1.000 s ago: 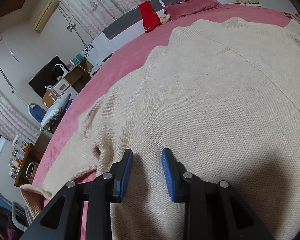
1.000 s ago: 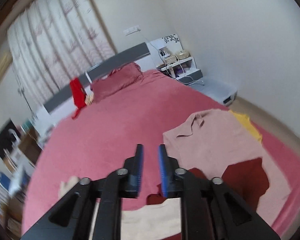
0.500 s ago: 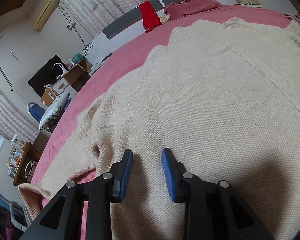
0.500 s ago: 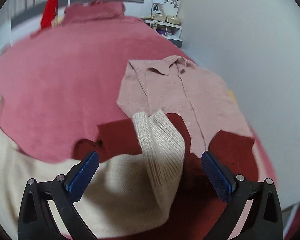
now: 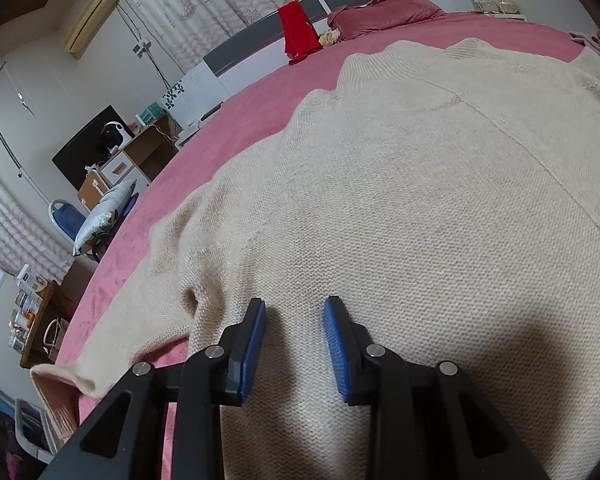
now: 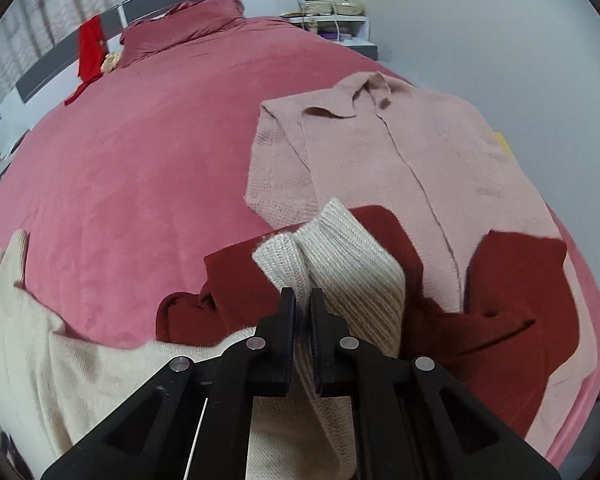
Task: Fold clothes
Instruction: 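Grasp the sweater sleeve cuff with the right tool and lift it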
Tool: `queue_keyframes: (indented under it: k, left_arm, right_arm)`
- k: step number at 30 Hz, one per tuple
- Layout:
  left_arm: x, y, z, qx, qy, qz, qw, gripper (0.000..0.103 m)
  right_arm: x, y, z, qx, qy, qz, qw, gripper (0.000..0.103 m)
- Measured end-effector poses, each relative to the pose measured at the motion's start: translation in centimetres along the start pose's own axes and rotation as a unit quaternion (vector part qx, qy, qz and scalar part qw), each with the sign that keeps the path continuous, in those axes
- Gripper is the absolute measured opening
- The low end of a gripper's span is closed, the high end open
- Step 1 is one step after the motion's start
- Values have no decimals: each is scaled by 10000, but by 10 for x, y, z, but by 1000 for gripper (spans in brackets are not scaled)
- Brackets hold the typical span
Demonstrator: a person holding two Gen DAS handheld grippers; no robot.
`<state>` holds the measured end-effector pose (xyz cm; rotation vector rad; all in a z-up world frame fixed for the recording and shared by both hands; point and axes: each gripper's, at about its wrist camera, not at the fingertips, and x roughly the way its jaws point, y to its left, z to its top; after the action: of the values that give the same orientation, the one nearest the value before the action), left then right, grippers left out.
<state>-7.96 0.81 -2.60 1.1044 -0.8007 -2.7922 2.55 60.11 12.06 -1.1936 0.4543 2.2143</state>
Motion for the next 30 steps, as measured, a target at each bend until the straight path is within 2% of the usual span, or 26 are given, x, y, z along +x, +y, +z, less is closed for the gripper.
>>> queue_keyframes:
  k: [5,7,10,13,16,19,23,26,30]
  left_arm:
    - [-2,-1,0,1,-3,3,10000,30]
    - [-2,-1,-1,-3,0,-3,10000,30]
    - [-3,0,0,-17,11,3,10000,30]
    - [-3,1,0,-24,7,1,10000,30]
    - [-3,1,0,-33,4,-1,10000,30]
    - [-3,2,0,-47,2,-11,10000,30]
    - [-3,5,-1,-93,-2,-68,9999,30]
    - [-2,9,-1,-153,0,-144,9998,30]
    - [-1,14,-1,-259,14,-267,9993,30]
  right_arm:
    - [-33,-19,3,533,-463,429,9966,6]
    - [-53,-26,4,916,-637,880,9899,6]
    - [-89,-12,4,1199,-939,1630,9748,6]
    - [-121,32,9,1092,-1162,2274,9607,6]
    - [-147,106,7,722,-1279,2951,9441,6]
    - [-156,184,2,348,-1172,3540,9272,6]
    - [-151,312,-31,-289,-615,4280,9012,6]
    - [-137,392,-65,-830,-123,4542,8869,6]
    - [-115,484,-113,-1637,616,4799,8597,6]
